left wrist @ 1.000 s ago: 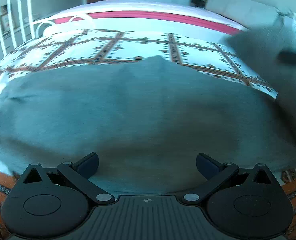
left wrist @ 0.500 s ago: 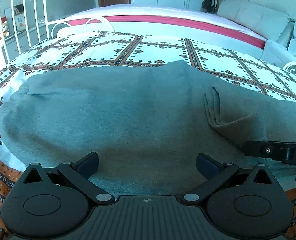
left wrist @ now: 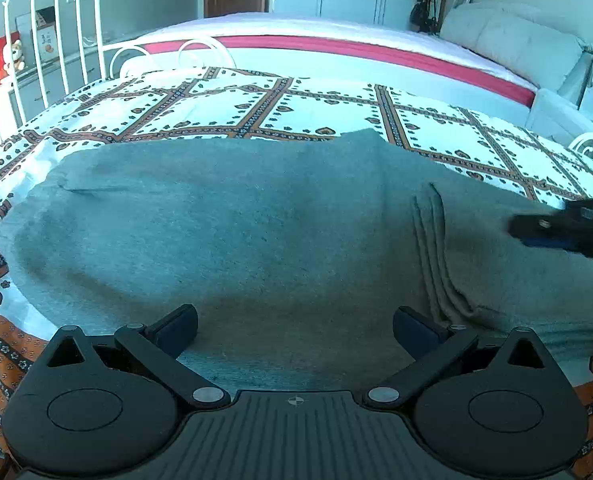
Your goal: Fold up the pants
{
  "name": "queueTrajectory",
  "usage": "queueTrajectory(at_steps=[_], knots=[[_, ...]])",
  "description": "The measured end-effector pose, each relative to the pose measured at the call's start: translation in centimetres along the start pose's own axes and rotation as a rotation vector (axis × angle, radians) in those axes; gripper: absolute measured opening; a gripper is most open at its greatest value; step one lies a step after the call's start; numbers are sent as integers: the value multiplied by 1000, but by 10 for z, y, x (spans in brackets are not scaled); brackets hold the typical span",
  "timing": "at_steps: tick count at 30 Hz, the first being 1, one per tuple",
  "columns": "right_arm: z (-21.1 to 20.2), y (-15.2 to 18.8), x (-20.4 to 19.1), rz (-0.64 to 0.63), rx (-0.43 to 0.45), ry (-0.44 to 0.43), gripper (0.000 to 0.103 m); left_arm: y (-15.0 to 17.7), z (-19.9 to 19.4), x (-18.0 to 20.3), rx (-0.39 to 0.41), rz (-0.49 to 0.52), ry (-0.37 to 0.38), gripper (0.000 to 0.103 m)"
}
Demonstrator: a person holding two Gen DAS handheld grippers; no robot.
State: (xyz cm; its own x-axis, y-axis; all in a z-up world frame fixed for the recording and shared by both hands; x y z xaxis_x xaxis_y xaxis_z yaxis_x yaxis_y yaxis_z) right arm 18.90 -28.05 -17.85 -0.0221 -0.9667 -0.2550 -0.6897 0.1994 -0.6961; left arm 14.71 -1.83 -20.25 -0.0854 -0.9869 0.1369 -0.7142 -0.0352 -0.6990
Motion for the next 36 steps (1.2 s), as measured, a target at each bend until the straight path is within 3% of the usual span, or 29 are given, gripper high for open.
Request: queueTrajectory(at_steps=[3,5,9,13,14,15,18,22,29,32,36], knots=[[21,-5,-13,-42,-23,10,13,-1,0,-3,-1,-3,-7,103],[31,8,-26,-61,-75,-52,13,-2,1,-7,-3,-12,-12,103],[22,37,-66,-268,-65,-36,24,-5,-1,-16,-8,-44,-13,103],[7,40,-62,-256,-81,-78,23,-12,-8,-30,-9,-98,-11,103],[0,37,-62,-267,-74,-86,15,-14,-10,-33,-6,-104,-16,103],[-4,34,-64,-264,-49,-86,14,-16,-13,-38,-1,-111,-26,103],[-15,26,-61,-256,25,-49,15,-18,-17,-51,3,-138,-52,103],[8,51,-66,-346,-87,-47,15,-17,-20,-67,4,-176,-78,103],[-15,39,-66,-291,18,-57,22,-19,-22,-89,5,-228,-117,103],[-6,48,-68,-285,-51,-97,22,-21,-24,-100,-8,-274,-123,103],[0,54,-63,-270,-52,-84,23,-21,-29,-121,-13,-350,-144,103]])
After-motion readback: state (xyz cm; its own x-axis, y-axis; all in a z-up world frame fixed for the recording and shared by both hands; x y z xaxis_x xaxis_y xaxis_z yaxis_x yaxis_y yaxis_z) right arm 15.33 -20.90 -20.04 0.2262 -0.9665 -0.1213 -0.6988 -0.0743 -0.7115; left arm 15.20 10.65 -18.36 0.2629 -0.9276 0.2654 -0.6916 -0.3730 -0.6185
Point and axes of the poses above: each gripper's, at about its wrist camera, not at the fingertips, and z roughly the way its jaws point, x to its right, y to its underside, the point moved 2 cm from there along z, roughly the way its jaws point, and after that the axes turned 8 degrees about -z, right-handed, at the moved point
